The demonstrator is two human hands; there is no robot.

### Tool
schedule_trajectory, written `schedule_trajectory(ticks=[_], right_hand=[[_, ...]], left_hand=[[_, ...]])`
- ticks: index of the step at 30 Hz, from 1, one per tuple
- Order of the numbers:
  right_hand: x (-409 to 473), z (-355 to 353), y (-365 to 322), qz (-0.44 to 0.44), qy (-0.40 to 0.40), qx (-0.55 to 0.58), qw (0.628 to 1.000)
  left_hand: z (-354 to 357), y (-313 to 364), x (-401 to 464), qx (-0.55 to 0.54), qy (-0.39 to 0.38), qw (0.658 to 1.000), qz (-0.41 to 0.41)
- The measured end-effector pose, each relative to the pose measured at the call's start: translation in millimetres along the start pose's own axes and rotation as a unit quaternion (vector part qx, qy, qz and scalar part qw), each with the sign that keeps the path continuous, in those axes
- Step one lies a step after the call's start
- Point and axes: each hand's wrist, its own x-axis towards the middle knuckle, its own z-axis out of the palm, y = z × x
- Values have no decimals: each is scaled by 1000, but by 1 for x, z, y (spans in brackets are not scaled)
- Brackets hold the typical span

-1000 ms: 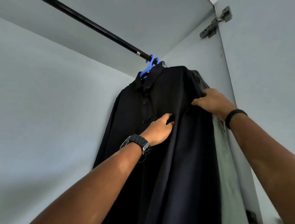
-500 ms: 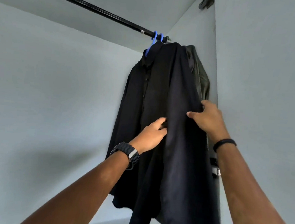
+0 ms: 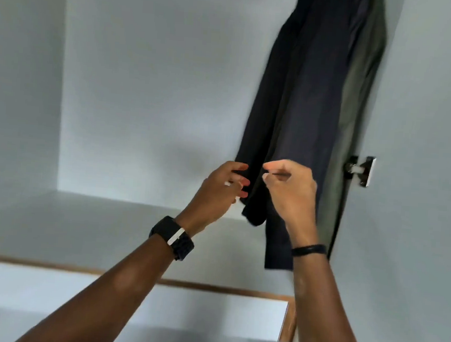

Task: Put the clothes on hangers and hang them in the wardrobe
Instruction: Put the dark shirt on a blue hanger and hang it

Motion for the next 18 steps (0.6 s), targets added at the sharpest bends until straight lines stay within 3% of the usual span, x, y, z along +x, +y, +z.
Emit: schedule_trajectory(ticks=[4,9,13,18], right_hand=[[-81,50,-26,28,-166,89,982],[-196,112,-74,60,-342,183,920],[-312,153,-129,83,-497,238,831],[-472,167,-211,69,-668,258,695]], left_hand=[[-53,-18,-101,-9,100,992,-76],[-125,-24,-241,4,227,961,-154],[-177,-11,-377,34,364,903,-226],[-215,20,-556,74,502,797,-327]])
